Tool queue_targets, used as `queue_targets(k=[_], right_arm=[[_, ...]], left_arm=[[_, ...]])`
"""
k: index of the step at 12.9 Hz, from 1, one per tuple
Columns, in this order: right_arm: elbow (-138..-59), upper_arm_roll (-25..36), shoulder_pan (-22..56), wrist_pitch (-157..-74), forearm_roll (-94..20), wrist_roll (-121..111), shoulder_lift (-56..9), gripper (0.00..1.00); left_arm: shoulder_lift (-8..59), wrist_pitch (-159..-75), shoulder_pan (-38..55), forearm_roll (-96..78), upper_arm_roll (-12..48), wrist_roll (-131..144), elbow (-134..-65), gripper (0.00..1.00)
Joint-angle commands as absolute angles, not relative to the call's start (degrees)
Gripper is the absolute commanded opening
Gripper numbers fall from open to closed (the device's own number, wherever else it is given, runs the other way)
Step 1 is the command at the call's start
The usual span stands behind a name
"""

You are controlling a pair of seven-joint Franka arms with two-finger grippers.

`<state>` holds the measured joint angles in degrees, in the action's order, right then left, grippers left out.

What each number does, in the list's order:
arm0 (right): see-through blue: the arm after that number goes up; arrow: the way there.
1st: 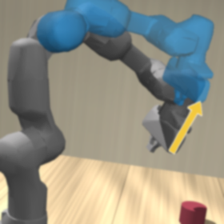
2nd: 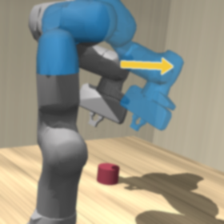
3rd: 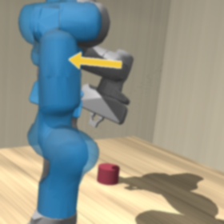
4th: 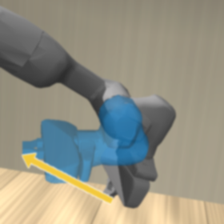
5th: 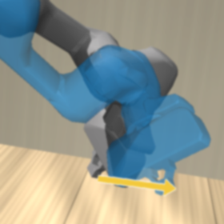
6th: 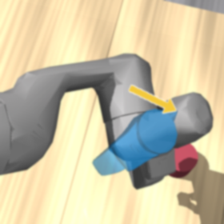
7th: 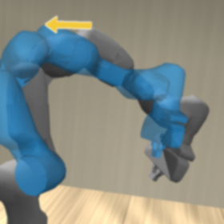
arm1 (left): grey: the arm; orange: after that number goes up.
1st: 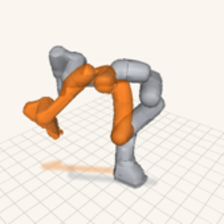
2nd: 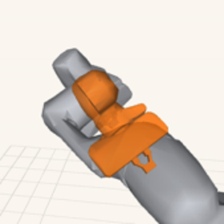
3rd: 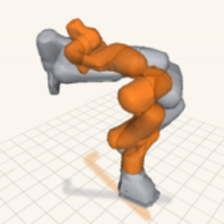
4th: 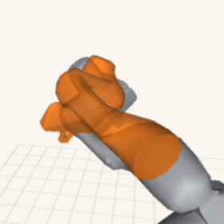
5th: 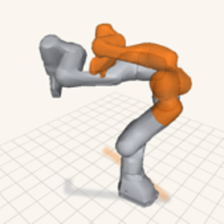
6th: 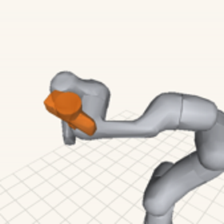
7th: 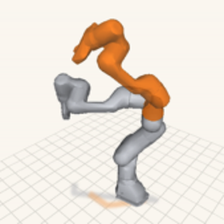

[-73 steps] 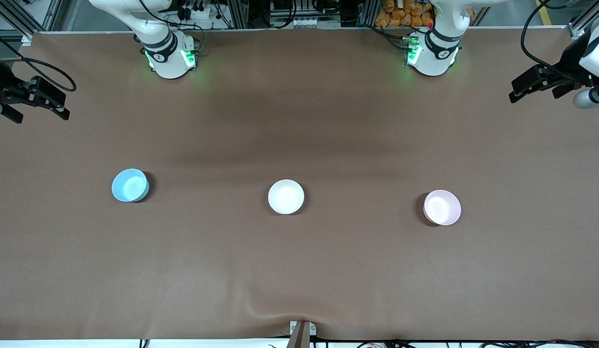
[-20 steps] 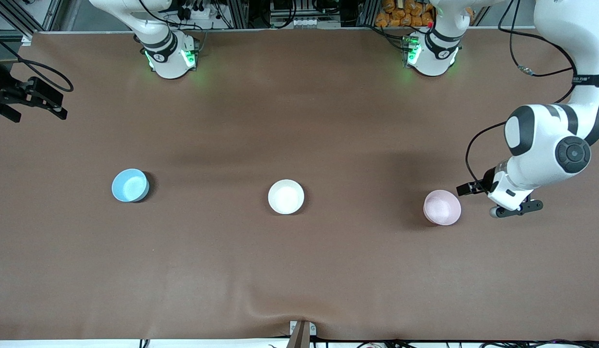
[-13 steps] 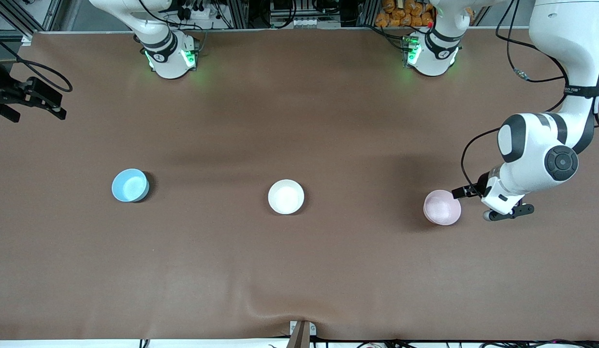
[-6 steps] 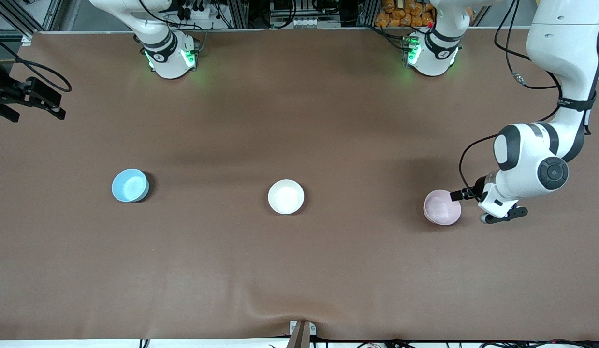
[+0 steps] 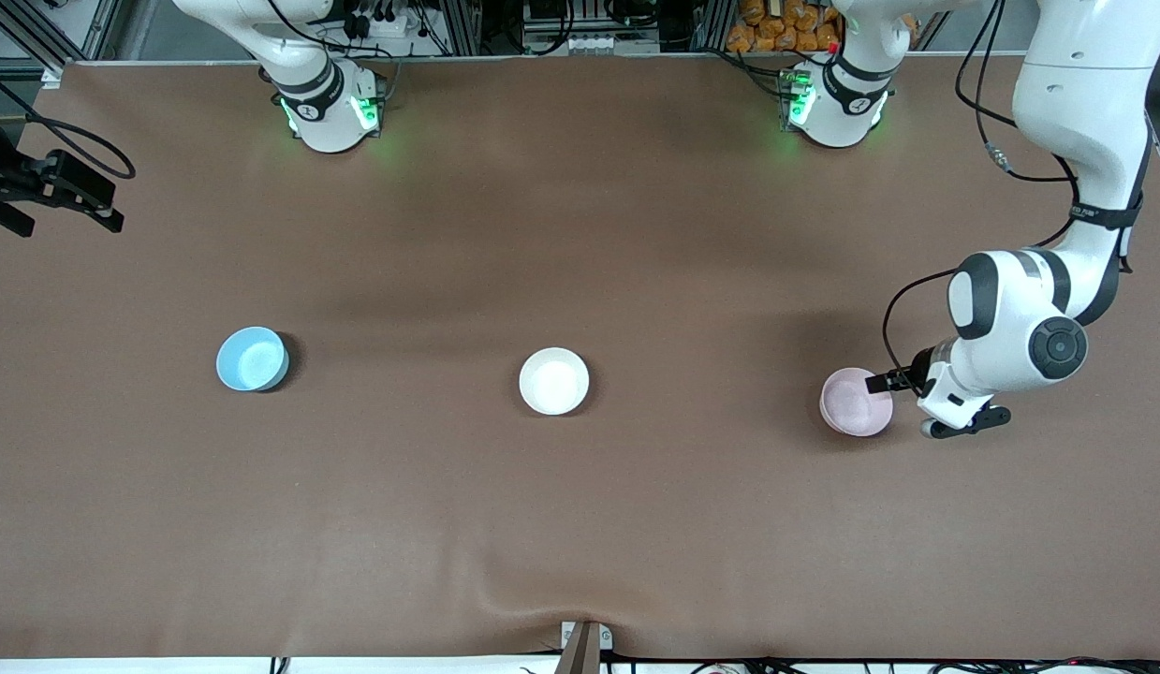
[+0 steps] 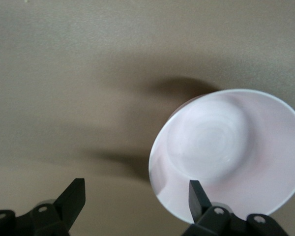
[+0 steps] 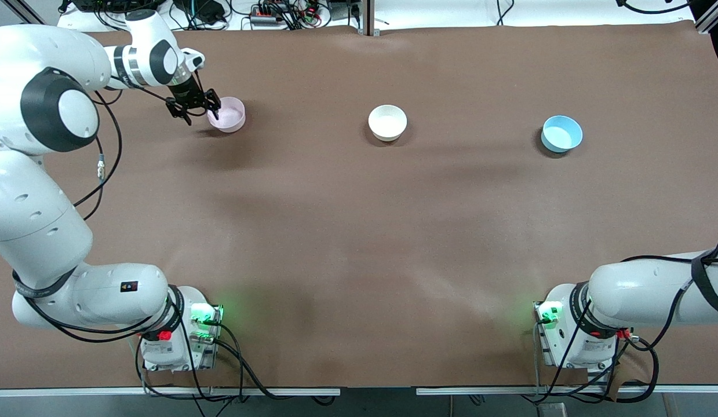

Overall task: Stack pink and blue bowls on white bowl
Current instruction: 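Close the left gripper on the pink bowl's rim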

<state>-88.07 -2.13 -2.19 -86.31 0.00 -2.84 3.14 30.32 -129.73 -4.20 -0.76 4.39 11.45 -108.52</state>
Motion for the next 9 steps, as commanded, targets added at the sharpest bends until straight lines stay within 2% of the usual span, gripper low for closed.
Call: queue_targets(k=[1,5,6,9], right_arm=[[-87.4,-2.5,-2.9,-85.9,-0.8,-2.9,2.8,1.0],[-87.4,-2.5,-3.0,-85.8,-0.8,-2.8,2.8,1.0],[-87.5,-2.5,-3.1,-85.7,-0.8,-2.8,2.8,1.0],[-87.4,-2.5,-3.1,-85.8,-0.8,-2.8,2.8,1.0]], left_arm=[[33.0,-129.8,-4.1,0.3,4.5,12.6,-105.5,0.71],[33.5,-129.6,-3.7,0.4,4.5,12.6,-104.6,0.1],[33.5,-129.6,-3.7,0.3,4.5,12.7,-104.6,0.0],[32.9,-129.2,-4.0,0.4,4.7,12.1,-104.6,0.0]])
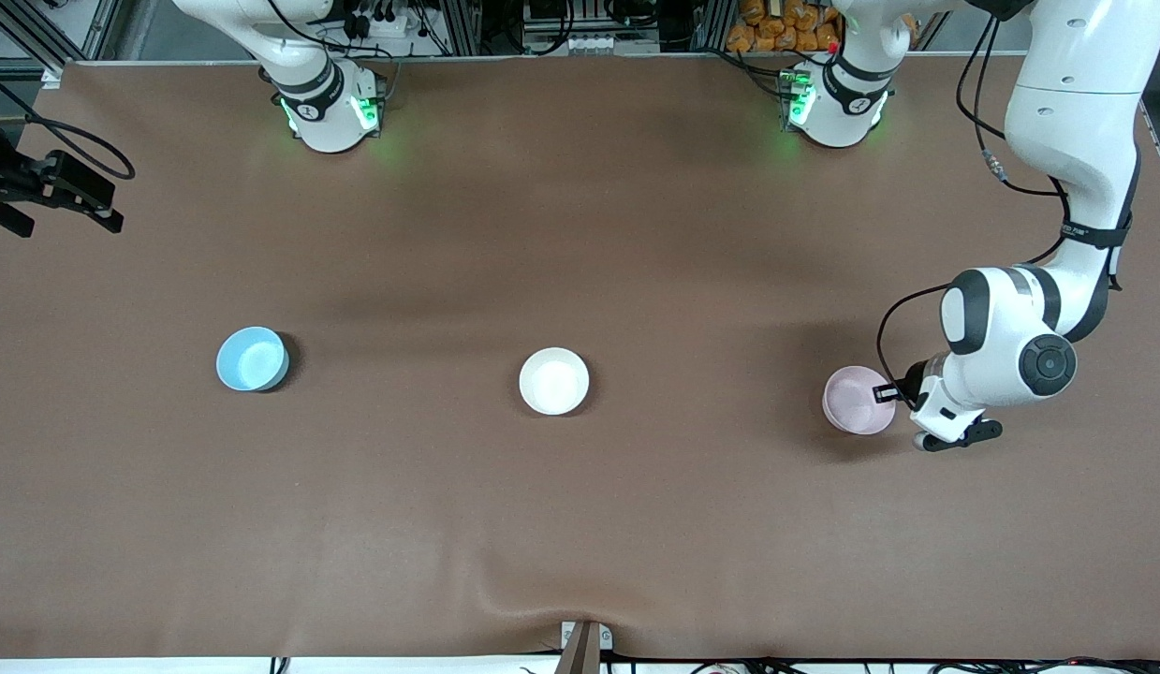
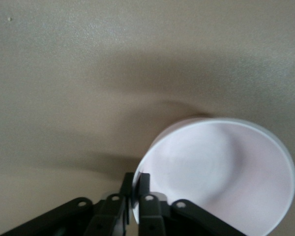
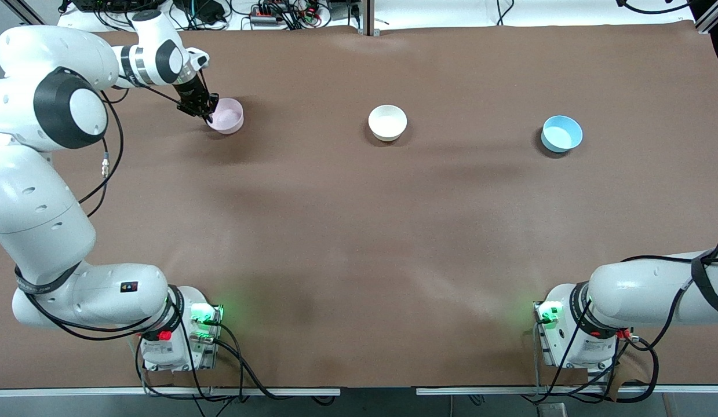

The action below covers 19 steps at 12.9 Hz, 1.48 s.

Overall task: Stack pink and blue bowls on white bowl
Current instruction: 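Close the left gripper on the pink bowl's rim, then carry the pink bowl with the left gripper over the white bowl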

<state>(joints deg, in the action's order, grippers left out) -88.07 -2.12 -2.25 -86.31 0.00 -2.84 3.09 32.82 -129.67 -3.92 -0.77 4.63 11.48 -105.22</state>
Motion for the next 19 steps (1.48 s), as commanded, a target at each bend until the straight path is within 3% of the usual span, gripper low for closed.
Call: queue_targets(k=[1,4,8,14,19], right_arm=[[-87.5,-2.5,-3.1,-85.8,-0.8,-2.9,2.8,1.0],[-87.5,-2.5,-3.2,-85.8,-0.8,-2.8,2.8,1.0],[-87.4,-2.5,-3.2,-85.8,-0.8,-2.9,2.8,1.0],[-87.5,-2.5,-3.2,-85.8,-0.8,-2.8,2.8,1.0],[-87.5,-2.5,-3.2,-85.8,-0.8,-2.8,2.8,1.0]], left_arm=[[32.3,-128.0,-4.0,0.2,4.8,12.0,-104.6,0.0],[27.0,-120.7,-4.3,-1.7,10.0,12.4,-104.4,0.0],[26.3,-106.5,-2.2,-11.9,15.2,22.4,-95.5,0.0],[29.9,-106.8,7.8,-21.8,16.9,34.8,-89.9,0.0],[35.2,-115.6,16.7,-23.6,17.0,45.2,-85.8,0.0]])
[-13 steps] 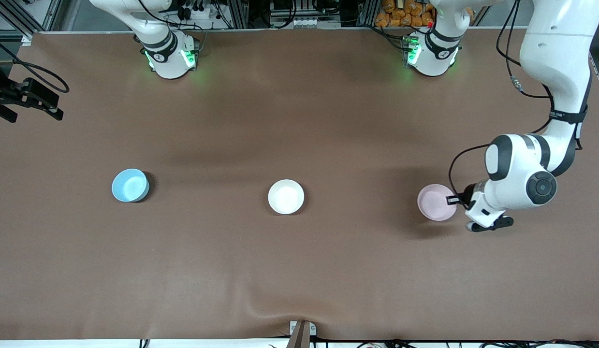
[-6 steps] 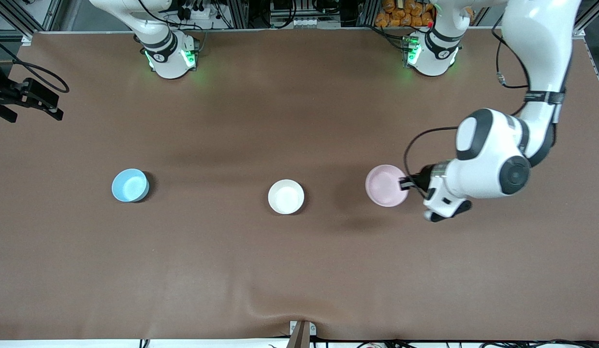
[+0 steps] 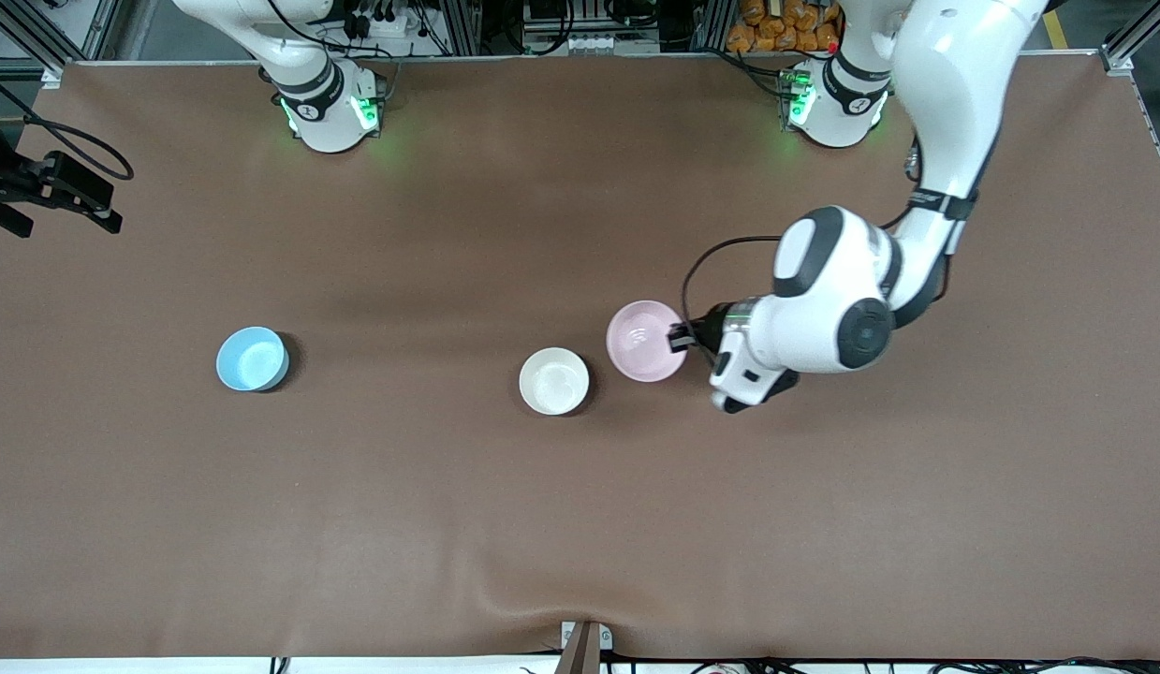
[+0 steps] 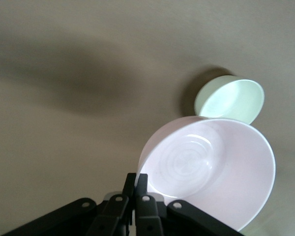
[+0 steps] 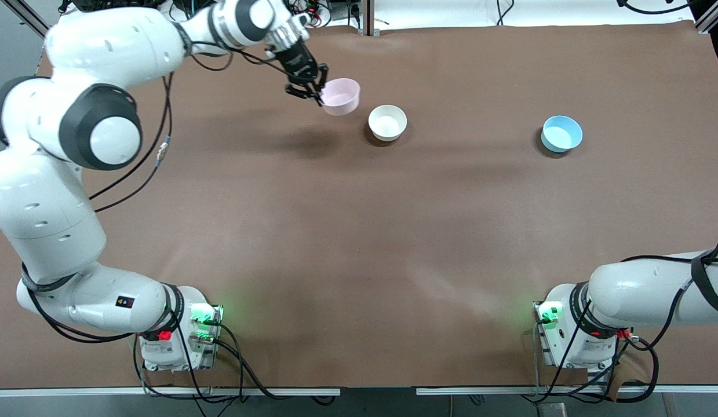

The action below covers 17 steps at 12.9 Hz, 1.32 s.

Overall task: Stack pink and blue bowls on white bowl
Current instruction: 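Carry the pink bowl with the left gripper over the white bowl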

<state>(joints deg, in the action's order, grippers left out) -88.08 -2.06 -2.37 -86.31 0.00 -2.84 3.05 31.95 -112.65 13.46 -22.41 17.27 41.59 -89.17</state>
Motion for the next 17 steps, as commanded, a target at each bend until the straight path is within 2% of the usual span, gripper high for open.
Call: queue_targets(k=[1,8,17], right_arm=[[-87.5,-2.5,-3.2,-85.8,-0.8,-2.8,2.8,1.0],[-87.4,-2.5,-3.5,-85.9,-0.9,-2.8,2.8,1.0],[-87.5,-2.5,-3.6,-85.8,-0.9,-2.8,2.7,1.0]], left_arm=[[36.1,-117.9,18.2,-23.5,16.9,46.9,-85.3,0.0],[41.9,-132.6,25.7,-22.8,15.5,47.5,-84.0,0.0],[46.3,-138.9,29.1,-22.6,13.4,47.3,-84.0,0.0]])
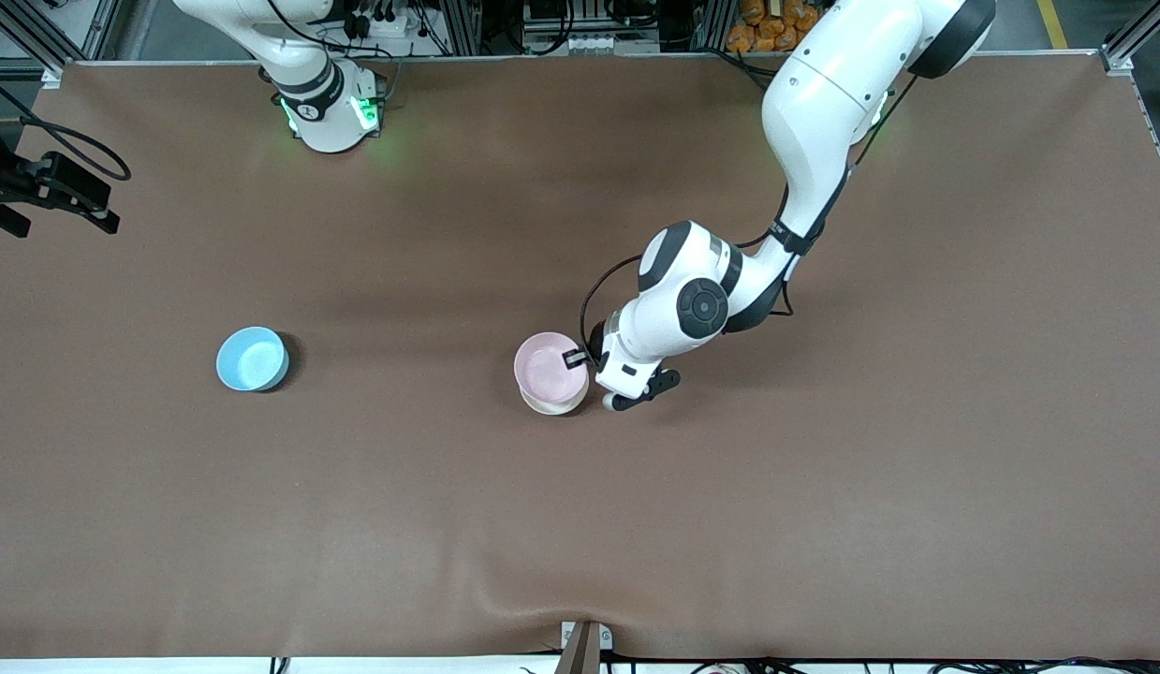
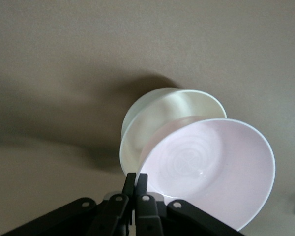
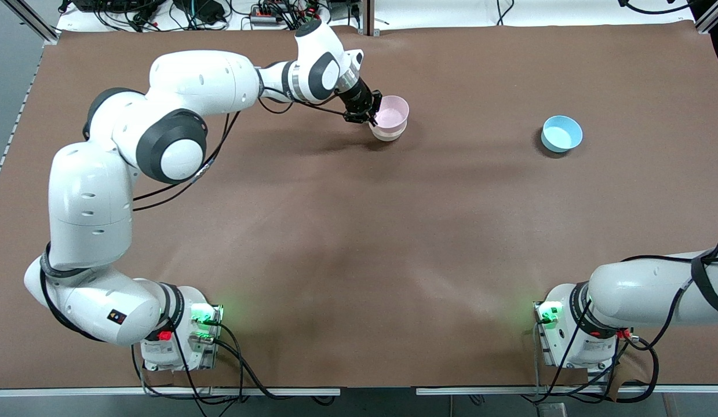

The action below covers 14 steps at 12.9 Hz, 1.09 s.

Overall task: Stack pink and blue bowls on white bowl
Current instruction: 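Lower the pink bowl into the white bowl and open the left gripper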

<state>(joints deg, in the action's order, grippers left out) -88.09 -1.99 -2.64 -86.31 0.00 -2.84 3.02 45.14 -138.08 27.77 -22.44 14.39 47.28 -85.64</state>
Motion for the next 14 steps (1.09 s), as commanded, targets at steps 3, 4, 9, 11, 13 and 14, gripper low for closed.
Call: queue_targets(k=[3,4,9,11,13,14], right_arm=[[-87.5,-2.5,-3.7,-85.9,-0.9,-2.8,2.7,1.0],[-87.5,-2.5,-3.6,-85.8,-0.9,-2.8,2.7,1.0],[-87.4,-2.5,-3.6,-85.8,-0.9,-2.8,2.7,1.0],[-87.4,-2.5,-3.6,-85.8,-0.9,-2.8,2.7,1.0],[-87.2,-2.5,-3.3,-85.9,-0.9,-2.7,2.0,1.0],[-86.8,-2.5,-3.2,-85.8,-0.8,-2.7,1.5,1.0]], left_arm=[[46.5,-139.0,29.1,-22.7,13.2,47.3,-84.0,0.0],[46.7,-138.9,29.1,-22.7,13.2,47.3,-84.0,0.0],[46.8,-139.0,29.1,-22.8,13.1,47.3,-83.9,0.16],[46.4,-139.0,28.7,-22.4,13.1,47.0,-84.0,0.99],[45.3,-139.0,28.3,-20.1,12.9,46.1,-83.9,1.0],[43.4,-138.4,28.0,-17.5,12.6,46.1,-83.9,1.0]])
